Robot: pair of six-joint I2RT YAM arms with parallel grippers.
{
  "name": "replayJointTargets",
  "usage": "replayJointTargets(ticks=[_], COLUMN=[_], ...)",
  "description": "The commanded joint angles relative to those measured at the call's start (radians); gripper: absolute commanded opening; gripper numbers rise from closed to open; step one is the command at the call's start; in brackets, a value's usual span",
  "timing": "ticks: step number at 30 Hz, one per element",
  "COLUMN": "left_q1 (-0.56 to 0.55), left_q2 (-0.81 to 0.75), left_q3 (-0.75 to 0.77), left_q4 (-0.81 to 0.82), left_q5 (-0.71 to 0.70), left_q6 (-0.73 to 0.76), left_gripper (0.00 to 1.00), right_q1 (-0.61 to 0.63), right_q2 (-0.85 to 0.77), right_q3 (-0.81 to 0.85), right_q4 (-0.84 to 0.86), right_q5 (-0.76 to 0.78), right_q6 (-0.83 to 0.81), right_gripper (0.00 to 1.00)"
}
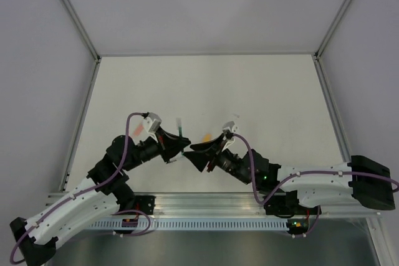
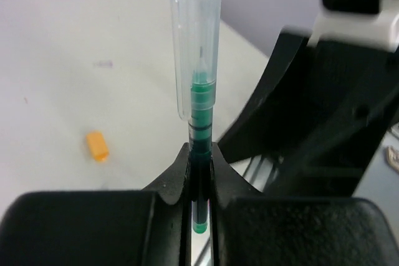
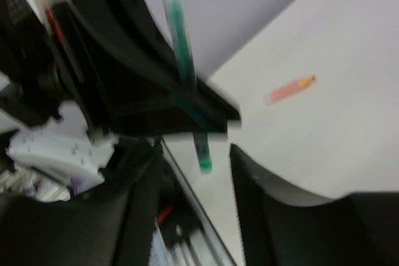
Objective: Insert the pens into the pen caps
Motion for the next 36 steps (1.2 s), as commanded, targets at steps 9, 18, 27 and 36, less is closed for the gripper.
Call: replayJointTargets(ticks=[9, 18, 27, 36], left_q1=[0.018, 0.016, 0.016, 0.016], left_q2=[-0.018, -0.015, 0.005, -0.007], left_q3=[-0.025, -0.077, -0.085, -0.088], left_q4=[0.274, 0.351, 0.385, 0.395], left_q5=[-0.082, 0.081, 0.208, 0.245], left_q6=[0.001, 0.008, -0.016, -0.019], left_gripper=[0.02, 0.02, 0.02, 0.02], right_q1=[0.059, 0.057, 0.057, 0.059], right_q2=[-0.307, -0.297, -0.02, 0.145], right_q3=[0.125, 0.421, 0.741, 0.815], right_q4=[-0.684, -0.908, -0.995, -0.977], right_q5=[-0.101, 0.073, 0.044, 0.073], right_q6=[-0.131, -0.309, -0.403, -0.398], right_gripper=[0.8, 0.73, 0.74, 0.59])
